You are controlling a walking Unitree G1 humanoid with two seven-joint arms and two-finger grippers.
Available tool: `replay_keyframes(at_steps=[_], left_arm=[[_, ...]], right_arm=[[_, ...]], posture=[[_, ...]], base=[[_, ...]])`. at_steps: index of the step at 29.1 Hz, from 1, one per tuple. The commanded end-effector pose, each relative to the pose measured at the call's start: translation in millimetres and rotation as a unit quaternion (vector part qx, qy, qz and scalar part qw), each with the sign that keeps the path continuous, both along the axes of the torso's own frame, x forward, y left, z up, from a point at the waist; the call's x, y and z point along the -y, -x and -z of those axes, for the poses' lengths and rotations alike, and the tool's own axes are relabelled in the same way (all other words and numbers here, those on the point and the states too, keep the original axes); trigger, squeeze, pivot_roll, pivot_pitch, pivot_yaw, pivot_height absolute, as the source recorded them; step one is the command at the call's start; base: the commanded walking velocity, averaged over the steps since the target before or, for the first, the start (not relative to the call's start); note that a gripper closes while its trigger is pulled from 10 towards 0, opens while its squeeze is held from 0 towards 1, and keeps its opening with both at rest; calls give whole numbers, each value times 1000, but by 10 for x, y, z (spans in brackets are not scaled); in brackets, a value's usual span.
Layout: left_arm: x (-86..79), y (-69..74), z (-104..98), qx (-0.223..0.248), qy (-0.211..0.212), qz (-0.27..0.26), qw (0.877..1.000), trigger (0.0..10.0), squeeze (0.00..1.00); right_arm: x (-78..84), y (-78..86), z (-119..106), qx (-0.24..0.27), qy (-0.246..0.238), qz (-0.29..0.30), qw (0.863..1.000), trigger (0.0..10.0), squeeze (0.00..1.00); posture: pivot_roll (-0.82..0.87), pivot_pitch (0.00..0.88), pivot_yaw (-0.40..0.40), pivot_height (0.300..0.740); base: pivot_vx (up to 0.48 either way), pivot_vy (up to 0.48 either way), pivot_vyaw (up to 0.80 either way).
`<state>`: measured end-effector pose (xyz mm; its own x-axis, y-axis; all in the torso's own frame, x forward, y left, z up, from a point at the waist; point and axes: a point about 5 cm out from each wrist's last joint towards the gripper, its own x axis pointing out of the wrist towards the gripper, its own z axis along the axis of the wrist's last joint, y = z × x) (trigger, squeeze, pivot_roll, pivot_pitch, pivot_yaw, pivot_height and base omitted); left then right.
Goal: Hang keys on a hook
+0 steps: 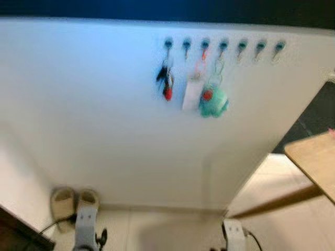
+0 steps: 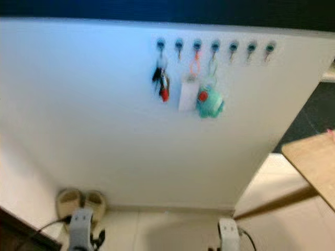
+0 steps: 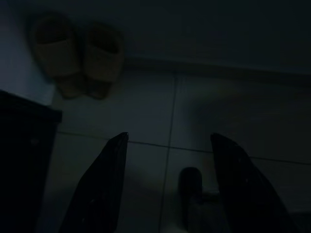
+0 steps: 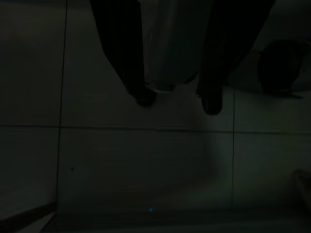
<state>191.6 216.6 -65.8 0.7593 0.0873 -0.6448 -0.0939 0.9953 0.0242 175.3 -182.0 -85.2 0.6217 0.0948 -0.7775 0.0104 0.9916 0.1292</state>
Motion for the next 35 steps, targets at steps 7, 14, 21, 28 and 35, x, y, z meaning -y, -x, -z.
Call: replay_keyframes(at_steps=[7, 14, 21, 28, 35], left_arm=[[28, -7, 0, -6, -16, 38, 999, 10000, 0], [52, -6, 7, -7, -15, 26, 1000, 10000, 0], [52, -16, 4, -8, -22, 24, 999, 10000, 0], [48, -23, -8, -3, -27, 23, 999, 10000, 0], [52, -29, -16, 2, -29, 23, 999, 10000, 0]], right_arm=[[28, 87, 37, -13, 1, 8, 1000, 10000, 0], [28, 86, 36, -13, 0, 11, 1000, 10000, 0], [19, 64, 27, -9, -1, 9, 1000, 10000, 0], [23, 52, 20, -7, 2, 0, 1000, 10000, 0], [26, 61, 24, -9, 4, -3, 1000, 10000, 0]], posture=[[40, 46, 0, 740], [39, 43, 1, 740], [41, 47, -2, 740], [41, 48, -4, 740], [41, 50, -5, 740]], base=[[0, -69, 0], [0, -337, 0], [0, 0, 0], [0, 0, -225], [0, 0, -800]])
